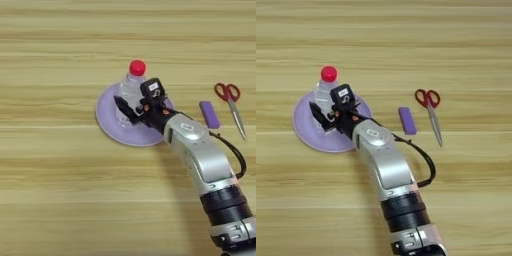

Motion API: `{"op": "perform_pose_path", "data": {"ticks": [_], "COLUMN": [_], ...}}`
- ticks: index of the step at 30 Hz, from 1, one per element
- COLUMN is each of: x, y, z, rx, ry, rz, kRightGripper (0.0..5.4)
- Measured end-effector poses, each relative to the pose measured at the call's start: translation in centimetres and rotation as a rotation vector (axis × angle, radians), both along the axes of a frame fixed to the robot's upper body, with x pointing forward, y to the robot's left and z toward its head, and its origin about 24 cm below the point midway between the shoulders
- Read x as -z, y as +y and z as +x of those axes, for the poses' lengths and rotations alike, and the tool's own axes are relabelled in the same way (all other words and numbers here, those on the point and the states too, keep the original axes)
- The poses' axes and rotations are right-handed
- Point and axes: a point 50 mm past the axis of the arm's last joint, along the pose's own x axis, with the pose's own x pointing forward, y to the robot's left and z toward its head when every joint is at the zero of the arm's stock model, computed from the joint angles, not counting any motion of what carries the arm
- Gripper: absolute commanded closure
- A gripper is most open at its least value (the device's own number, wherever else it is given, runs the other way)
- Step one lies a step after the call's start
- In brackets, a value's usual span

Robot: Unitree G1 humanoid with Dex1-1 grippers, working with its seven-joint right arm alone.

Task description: Move the objects on the table

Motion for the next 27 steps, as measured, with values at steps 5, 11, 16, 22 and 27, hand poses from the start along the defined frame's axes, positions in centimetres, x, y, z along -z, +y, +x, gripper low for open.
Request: {"op": "perform_pose_path", "data": {"ticks": [5,11,16,22,27], "x": [0.04,0.06,0.06,0.1,0.44], "y": [0.04,0.04,0.06,0.04,-0.12], "z": [0.0,0.0,0.0,-0.23,-0.83], "rx": [0.0,0.001,0.0,-0.007,-0.003], "ry": [0.001,-0.001,-0.001,-0.001,0.005], "rz": [-0.002,-0.012,-0.012,-0.009,-0.01], "kRightGripper": [0.75,0.13,0.04,0.04,0.04]}}
